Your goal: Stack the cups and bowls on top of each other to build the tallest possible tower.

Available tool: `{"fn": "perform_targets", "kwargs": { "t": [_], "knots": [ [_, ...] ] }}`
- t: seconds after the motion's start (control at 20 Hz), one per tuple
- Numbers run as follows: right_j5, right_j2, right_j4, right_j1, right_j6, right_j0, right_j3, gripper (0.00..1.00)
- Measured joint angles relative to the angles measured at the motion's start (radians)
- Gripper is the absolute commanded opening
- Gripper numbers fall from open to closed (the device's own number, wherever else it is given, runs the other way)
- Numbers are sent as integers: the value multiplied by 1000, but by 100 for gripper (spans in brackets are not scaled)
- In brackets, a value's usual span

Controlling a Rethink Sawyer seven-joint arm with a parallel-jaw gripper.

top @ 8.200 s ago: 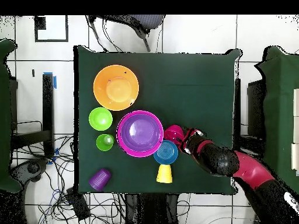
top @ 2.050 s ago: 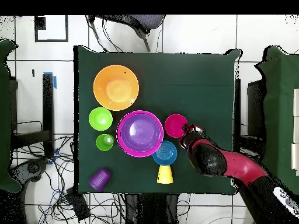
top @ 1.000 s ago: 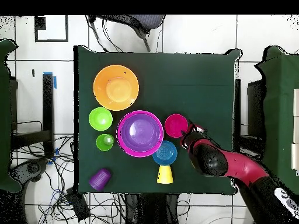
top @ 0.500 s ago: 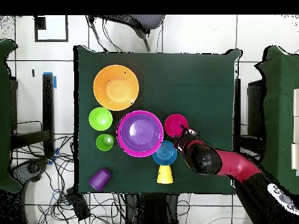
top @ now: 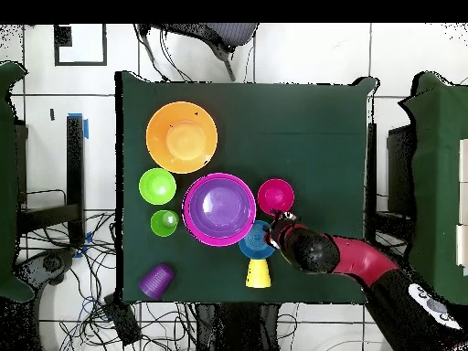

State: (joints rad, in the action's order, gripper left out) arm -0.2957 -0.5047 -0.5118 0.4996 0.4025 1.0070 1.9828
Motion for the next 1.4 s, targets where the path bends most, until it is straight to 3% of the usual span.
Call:
{"fn": "perform_targets", "kwargs": {
  "t": [0.7,1.4],
  "knots": [
    [-4,-18,-89,-32,0,27,0,100],
    [-4,-19,-120,-17,0,33,0,100]
  ]
}}
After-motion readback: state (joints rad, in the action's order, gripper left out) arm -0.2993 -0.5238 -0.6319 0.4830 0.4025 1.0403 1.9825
